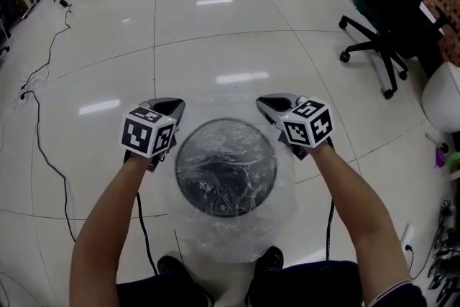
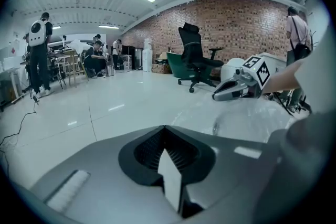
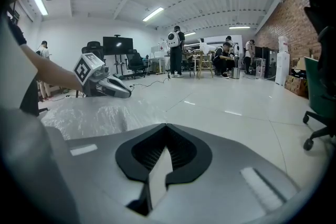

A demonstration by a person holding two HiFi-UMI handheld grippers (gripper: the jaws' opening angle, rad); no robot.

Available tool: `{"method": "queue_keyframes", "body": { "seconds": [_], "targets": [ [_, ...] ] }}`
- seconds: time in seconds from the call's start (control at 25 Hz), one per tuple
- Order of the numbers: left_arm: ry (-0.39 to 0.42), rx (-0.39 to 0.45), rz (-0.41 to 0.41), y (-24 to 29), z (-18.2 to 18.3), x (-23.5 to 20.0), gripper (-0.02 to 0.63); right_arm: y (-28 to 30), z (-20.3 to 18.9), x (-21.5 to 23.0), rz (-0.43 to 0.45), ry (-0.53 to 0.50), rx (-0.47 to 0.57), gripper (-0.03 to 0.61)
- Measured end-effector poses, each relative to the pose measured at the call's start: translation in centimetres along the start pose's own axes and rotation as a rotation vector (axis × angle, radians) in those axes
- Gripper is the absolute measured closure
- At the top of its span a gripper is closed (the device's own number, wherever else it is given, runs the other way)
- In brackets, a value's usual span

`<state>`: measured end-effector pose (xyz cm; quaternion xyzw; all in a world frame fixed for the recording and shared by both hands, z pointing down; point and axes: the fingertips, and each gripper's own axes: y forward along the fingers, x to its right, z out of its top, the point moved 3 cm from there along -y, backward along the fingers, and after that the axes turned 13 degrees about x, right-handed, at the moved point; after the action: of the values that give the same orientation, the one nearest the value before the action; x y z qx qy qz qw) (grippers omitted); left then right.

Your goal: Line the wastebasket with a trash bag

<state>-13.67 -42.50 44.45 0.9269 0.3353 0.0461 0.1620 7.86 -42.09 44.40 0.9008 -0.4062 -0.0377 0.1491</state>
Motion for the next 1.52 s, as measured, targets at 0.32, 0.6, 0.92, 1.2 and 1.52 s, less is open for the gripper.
{"method": "queue_keyframes", "body": {
  "seconds": [0.32,0.6,0.92,1.2,1.52],
  "targets": [
    [0.026,-0.060,-0.037,2.5,-2.8,-1.1,0.603,2.1,-2.7,1.4,0.036,0.008,-0.030,0.577],
    [0.005,-0.087,-0.066,4.5,-5.7,-1.7,0.603,3.5,-5.5,2.5,0.051,0.057,-0.032,0.577],
    [-0.018,-0.128,-0.075,6.1,-9.3,-2.0,0.603,4.7,-8.9,3.0,0.040,0.096,-0.028,0.577],
    [-0.039,-0.165,-0.060,7.1,-12.0,-2.3,0.603,5.8,-11.6,3.1,0.037,0.102,-0.049,0.577],
    [-0.053,-0.200,-0.049,7.9,-15.0,-2.0,0.603,6.5,-14.8,2.8,0.029,0.083,-0.089,0.577]
  ]
}}
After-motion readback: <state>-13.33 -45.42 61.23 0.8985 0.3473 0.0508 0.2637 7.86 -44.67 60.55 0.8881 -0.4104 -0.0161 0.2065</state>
